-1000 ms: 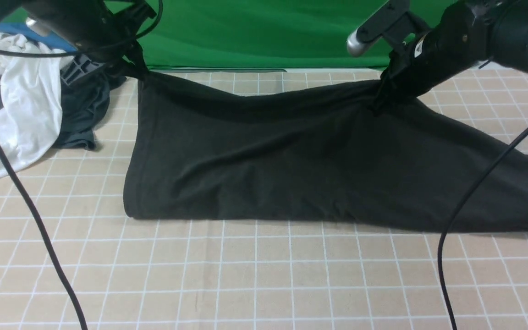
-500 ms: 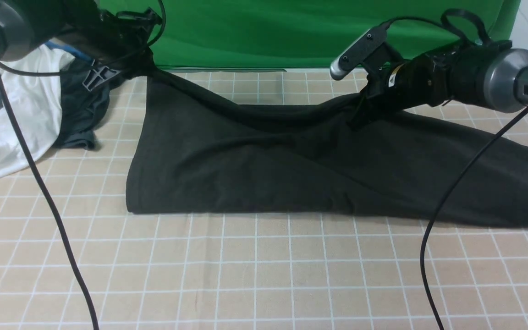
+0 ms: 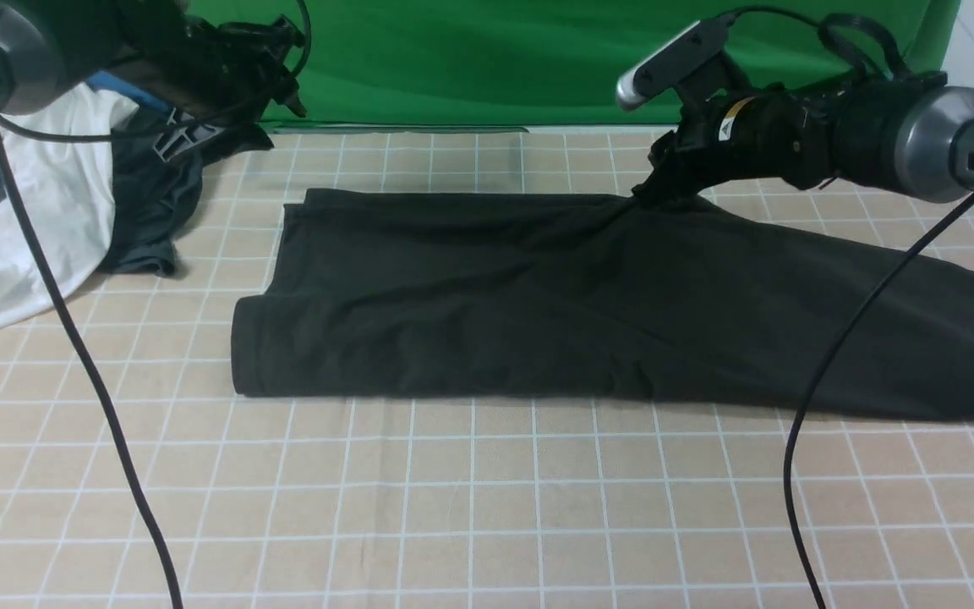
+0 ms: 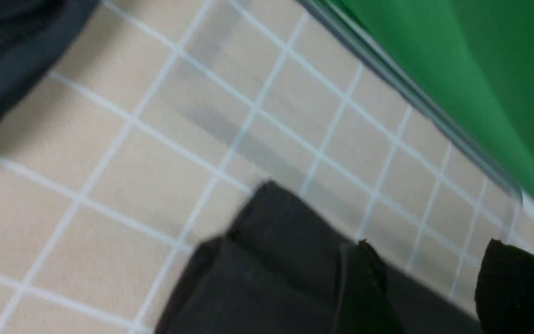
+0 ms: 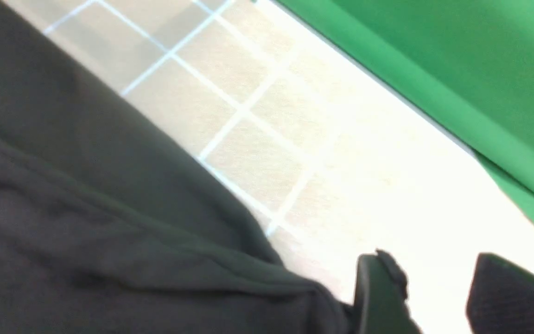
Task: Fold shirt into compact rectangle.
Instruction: 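Fold the black garment in half by bringing its near edge over to the far edge, then pull the folded dark garment lengthwise by its ends to straighten it flat on the table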
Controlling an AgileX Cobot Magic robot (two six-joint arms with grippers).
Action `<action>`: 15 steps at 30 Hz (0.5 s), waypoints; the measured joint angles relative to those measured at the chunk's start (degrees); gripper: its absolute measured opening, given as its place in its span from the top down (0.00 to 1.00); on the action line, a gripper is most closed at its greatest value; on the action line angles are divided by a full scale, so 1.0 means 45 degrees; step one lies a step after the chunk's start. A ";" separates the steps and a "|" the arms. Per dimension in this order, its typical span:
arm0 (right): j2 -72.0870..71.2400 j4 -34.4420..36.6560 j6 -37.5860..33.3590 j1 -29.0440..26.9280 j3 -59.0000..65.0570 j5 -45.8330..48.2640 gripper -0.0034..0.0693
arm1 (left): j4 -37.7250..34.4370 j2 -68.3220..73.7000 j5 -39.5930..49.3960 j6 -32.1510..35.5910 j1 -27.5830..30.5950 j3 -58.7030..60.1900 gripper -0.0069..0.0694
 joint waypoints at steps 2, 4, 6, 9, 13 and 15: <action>-0.0329 0.0012 0.0481 -0.0027 -0.0077 0.0646 0.54 | -0.0770 -0.0038 0.0835 0.0895 -0.0042 -0.0004 0.57; -0.0628 0.0137 0.0979 -0.0027 -0.0140 0.1175 0.63 | -0.0992 -0.0038 0.1432 0.1311 -0.0152 -0.0015 0.67; -0.0958 0.0426 0.1194 -0.0010 -0.0176 0.1572 0.76 | -0.1077 -0.0014 0.2012 0.1706 -0.0341 -0.0015 0.78; -0.1259 0.1527 0.0645 0.0175 -0.0267 0.2560 0.90 | -0.0935 0.0025 0.2549 0.2132 -0.1047 -0.0015 0.88; -0.0906 0.3985 -0.1112 0.0320 -0.0776 0.4983 0.91 | -0.0878 0.0190 0.2988 0.2039 -0.1718 -0.0015 0.90; -0.0558 0.5000 -0.1628 0.0292 -0.1443 0.6764 0.91 | -0.0831 0.0318 0.3268 0.2002 -0.1943 -0.0015 0.90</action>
